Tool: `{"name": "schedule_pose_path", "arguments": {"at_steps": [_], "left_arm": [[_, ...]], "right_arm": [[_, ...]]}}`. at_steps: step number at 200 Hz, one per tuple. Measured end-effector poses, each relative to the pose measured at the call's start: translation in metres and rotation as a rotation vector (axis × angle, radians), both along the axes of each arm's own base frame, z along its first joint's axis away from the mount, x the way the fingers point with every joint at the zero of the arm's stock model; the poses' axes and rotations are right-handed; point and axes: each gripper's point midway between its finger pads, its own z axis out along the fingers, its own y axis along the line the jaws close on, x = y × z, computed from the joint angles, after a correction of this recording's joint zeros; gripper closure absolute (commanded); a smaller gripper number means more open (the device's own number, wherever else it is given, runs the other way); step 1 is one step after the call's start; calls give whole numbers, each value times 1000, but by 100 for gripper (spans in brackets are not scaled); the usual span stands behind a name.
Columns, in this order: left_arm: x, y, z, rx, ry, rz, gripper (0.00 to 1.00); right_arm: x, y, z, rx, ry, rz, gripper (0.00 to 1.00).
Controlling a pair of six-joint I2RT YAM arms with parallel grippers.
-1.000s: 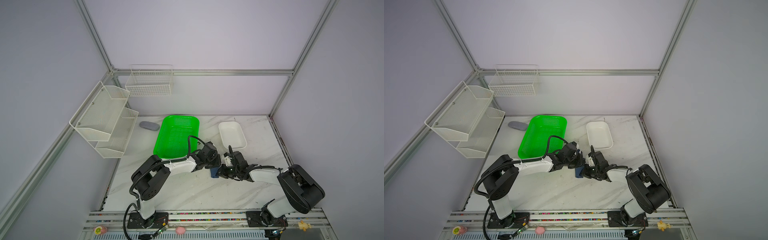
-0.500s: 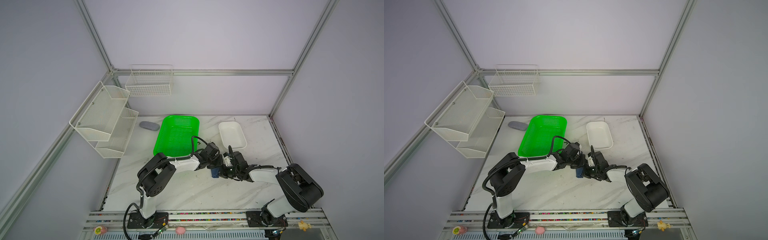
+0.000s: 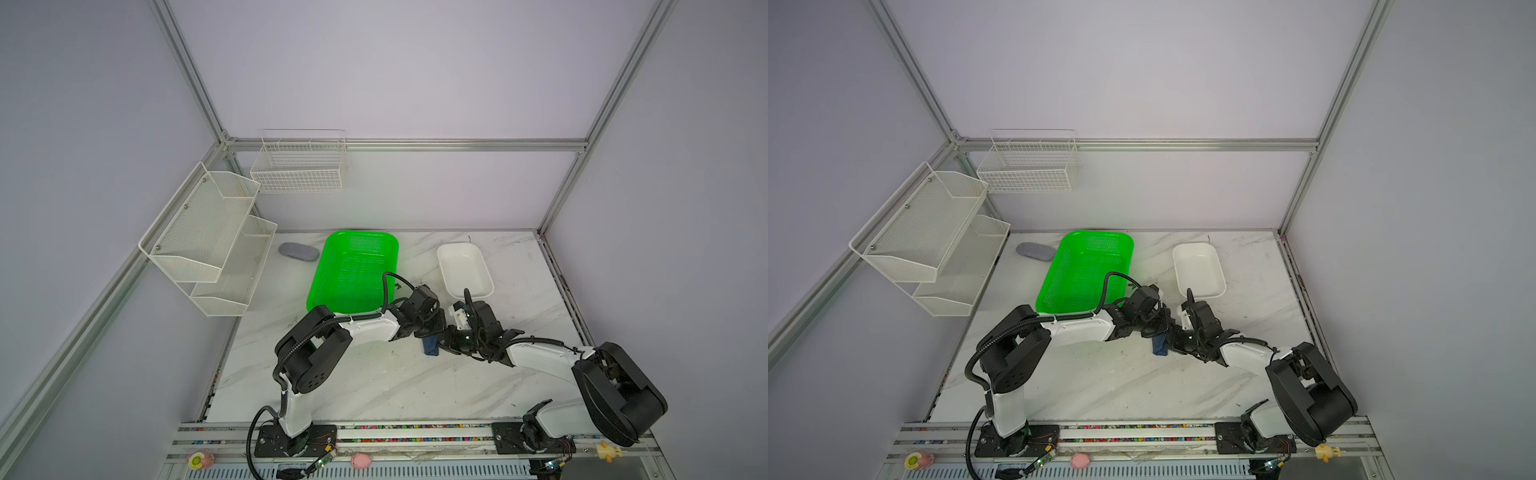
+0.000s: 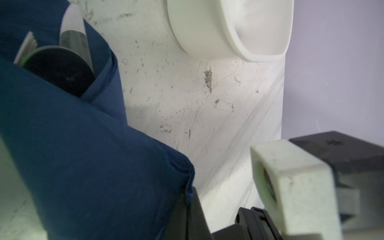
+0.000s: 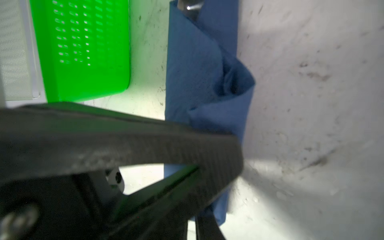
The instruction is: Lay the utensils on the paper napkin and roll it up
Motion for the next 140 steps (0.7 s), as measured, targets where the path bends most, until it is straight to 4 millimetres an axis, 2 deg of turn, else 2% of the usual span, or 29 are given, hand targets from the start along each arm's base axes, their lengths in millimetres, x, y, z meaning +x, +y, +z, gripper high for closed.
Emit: {"name": "schedule_pose_path", "arguments": {"at_steps": [66, 98, 140], "left_arm": [[-2, -1, -3, 5, 4, -5, 100], [-3, -1, -6, 10, 8, -6, 100], [-3, -1, -10, 16, 14, -6, 100]], "right_arm": [[-10, -23, 13, 16, -33, -87, 60], [-13, -18, 19, 63, -39, -68, 47], [-16, -8, 6, 104, 11, -39, 45]]}}
